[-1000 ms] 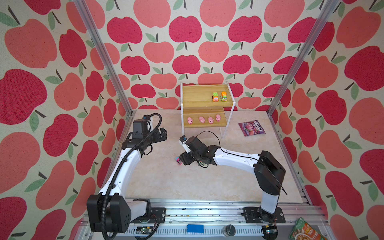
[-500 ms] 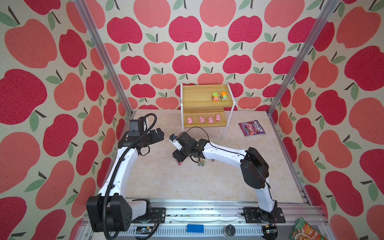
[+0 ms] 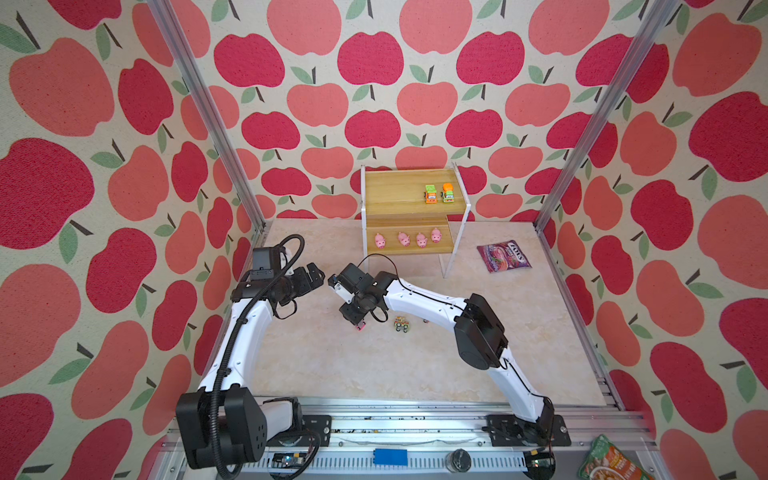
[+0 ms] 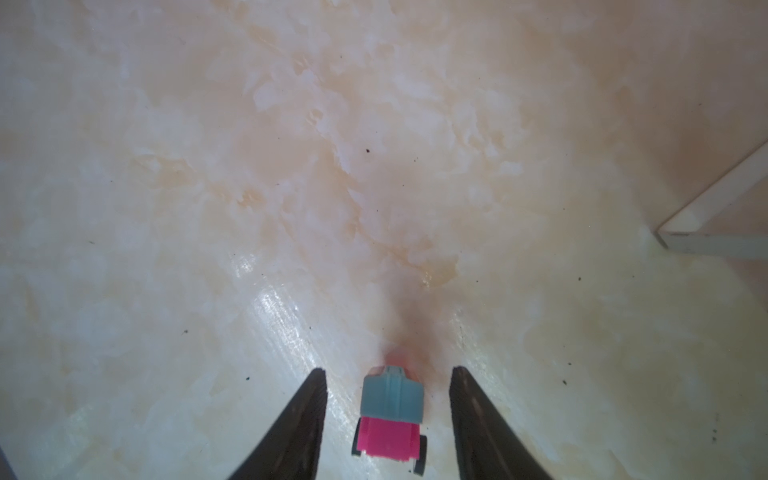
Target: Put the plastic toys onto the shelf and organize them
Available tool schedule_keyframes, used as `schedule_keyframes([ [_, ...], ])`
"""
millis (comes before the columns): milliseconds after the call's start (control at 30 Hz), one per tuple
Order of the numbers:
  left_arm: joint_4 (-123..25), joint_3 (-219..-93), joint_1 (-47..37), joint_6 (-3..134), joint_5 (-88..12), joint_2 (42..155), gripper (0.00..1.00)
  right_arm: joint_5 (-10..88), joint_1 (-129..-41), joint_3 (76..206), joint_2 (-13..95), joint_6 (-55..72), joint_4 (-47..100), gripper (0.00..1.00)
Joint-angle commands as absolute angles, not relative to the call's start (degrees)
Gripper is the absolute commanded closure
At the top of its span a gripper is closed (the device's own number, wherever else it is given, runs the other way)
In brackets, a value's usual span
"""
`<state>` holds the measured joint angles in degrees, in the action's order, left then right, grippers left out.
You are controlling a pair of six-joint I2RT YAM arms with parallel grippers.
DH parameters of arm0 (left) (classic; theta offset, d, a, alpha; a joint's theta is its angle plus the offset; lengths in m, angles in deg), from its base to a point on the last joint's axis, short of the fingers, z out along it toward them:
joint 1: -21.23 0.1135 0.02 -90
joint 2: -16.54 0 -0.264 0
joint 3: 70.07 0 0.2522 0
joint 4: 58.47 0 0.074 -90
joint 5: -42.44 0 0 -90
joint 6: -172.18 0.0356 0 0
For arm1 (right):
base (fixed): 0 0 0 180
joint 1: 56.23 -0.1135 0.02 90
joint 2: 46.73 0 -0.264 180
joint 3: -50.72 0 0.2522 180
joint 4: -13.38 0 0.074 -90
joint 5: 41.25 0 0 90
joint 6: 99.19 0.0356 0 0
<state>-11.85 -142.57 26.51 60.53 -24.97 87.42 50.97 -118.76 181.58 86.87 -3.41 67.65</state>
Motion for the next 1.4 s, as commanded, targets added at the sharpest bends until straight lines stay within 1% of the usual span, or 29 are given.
schedule_keyframes([
  [0, -13.67, -141.47, 27.76, 58.99, -22.61, 87.71, 0.01, 52.47, -119.41, 184.55, 89.17, -4.75, 72.94, 0.5],
  [233, -15.2, -140.48, 28.85, 58.38, -21.27, 88.24, 0.02, 53.14, -119.47, 186.95, 91.5, -5.28, 74.92, 0.5],
  [367, -15.64, -140.31, 29.14, 58.33, -20.89, 88.37, 0.02, 52.77, -119.49, 188.7, 93.11, -5.5, 75.98, 0.52],
  [400, -15.81, -140.34, 29.22, 58.29, -20.78, 88.44, 0.02, 52.64, -119.43, 189.33, 93.64, -5.5, 76.39, 0.53],
  [467, -16.14, -140.23, 29.47, 58.32, -20.5, 88.39, 0.02, 52.62, -119.57, 190.23, 94.29, -5.37, 76.81, 0.59],
  [600, -16.61, -139.85, 29.87, 58.26, -20.09, 88.24, 0.03, 52.79, -119.52, 190.28, 93.85, -5.07, 75.69, 0.73],
  [800, -17.13, -139.59, 30.19, 58.26, -19.49, 87.84, 0.03, 54.27, -119.45, 186.65, 88.93, -4.98, 71.06, 0.81],
  [867, -17.35, -139.37, 30.2, 58.19, -19.12, 87.69, 0.03, 54.82, -119.47, 181.6, 84.81, -4.82, 66.52, 0.81],
  [967, -18.45, -138.67, 30.17, 57.85, -18.48, 86.65, 0.03, 55.68, -119.27, 169.8, 76.5, -4.03, 55.06, 0.81],
  [1133, -20.25, -137.61, 30.15, 57.57, -17.59, 85.26, 0.03, 56.6, -119.42, 149.84, 65.69, -3.61, 30.01, 0.82],
  [1233, -20.55, -137.31, 30.11, 57.57, -17.63, 85.2, 0.03, 57.58, -119.46, 142.99, 63.43, -3.21, 17.83, 0.82],
  [1367, -21.66, -137.06, 30.1, 57.09, -17.07, 85.2, 0.03, 58.99, -119.59, 137.4, 64.54, -2.95, 3.7, 0.82],
])
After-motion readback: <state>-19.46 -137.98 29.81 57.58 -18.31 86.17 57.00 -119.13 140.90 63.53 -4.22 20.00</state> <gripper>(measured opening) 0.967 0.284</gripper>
